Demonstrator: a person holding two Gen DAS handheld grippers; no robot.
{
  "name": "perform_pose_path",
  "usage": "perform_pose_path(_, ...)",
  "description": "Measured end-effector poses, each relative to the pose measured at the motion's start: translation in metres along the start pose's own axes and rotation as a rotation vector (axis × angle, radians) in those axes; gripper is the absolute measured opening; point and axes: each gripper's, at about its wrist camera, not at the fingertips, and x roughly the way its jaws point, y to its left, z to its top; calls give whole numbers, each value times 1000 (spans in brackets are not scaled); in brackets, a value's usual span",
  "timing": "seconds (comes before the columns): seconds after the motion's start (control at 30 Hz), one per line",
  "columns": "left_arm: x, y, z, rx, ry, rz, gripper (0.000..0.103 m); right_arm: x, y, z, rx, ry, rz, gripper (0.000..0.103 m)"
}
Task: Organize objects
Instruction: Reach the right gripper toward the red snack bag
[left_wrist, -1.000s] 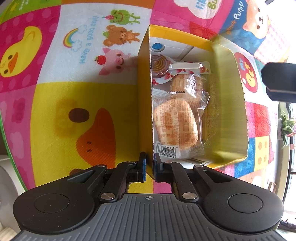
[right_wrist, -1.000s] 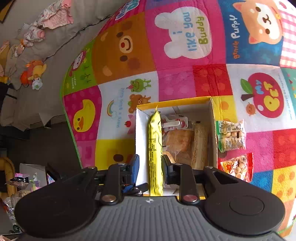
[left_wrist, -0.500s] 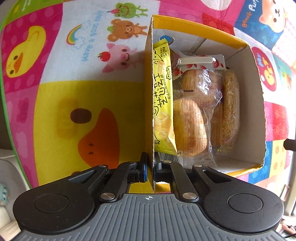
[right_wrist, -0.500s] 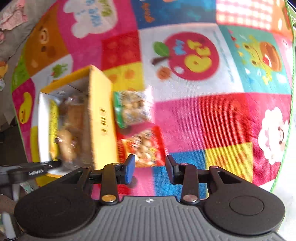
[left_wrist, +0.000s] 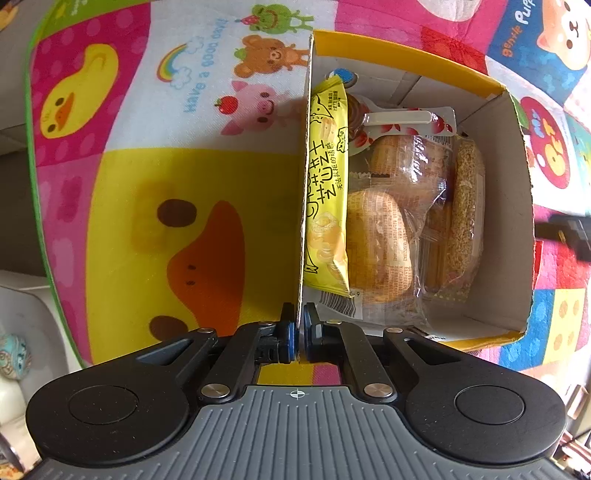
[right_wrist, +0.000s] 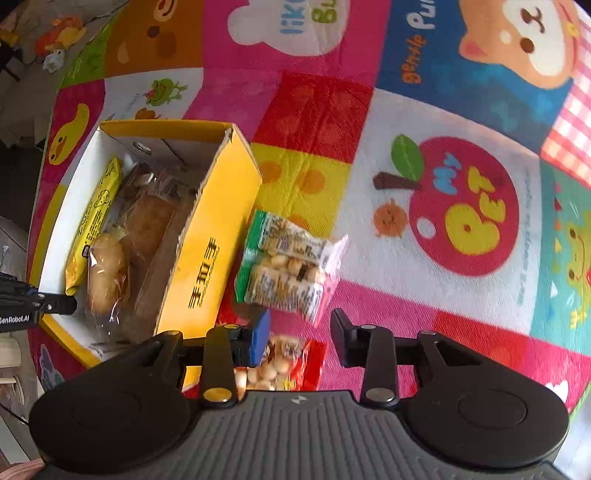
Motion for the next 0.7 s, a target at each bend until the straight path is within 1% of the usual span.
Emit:
perform_pose_path(0.07, -1, -2, 0, 3, 2, 8, 7, 11, 7, 14, -95, 4, -26, 36)
perform_pose_path(0.13, -4, -1, 0, 5, 4, 15, 7, 26, 17, 26, -211, 28, -59, 36)
perform_pose_path(0.2, -4, -3, 1, 4, 4, 19, 7, 35, 17, 36, -249, 52, -76, 47)
perform_pose_path(0.23, -3, -4, 1, 6, 3, 20, 7, 35, 15, 39, -244, 48, -82, 56)
perform_pose_path(0.3, -3, -5, 1, 17, 1, 23, 7, 32, 6, 40, -194, 41, -95, 56)
perform_pose_path(0.37, -3, -6, 1, 26, 1, 25, 7, 24, -3, 31, -124, 28, -97, 56)
perform_pose_path(0.43, -4, -8, 0, 41, 1, 26, 7, 15, -8, 15, -84, 29, -72, 56)
perform_pose_path(0.57, -5, -10, -1, 79, -1, 26, 7, 1, -3, -21, -49, 45, 0, 56)
perform_pose_path(0.63, -4, -10, -1, 97, -3, 22, 7, 0, 2, -34, -2, 42, 33, 57)
perform_pose_path(0.7, -5, -10, -3, 116, -7, 17, 7, 5, 1, -39, 83, 33, 46, 58)
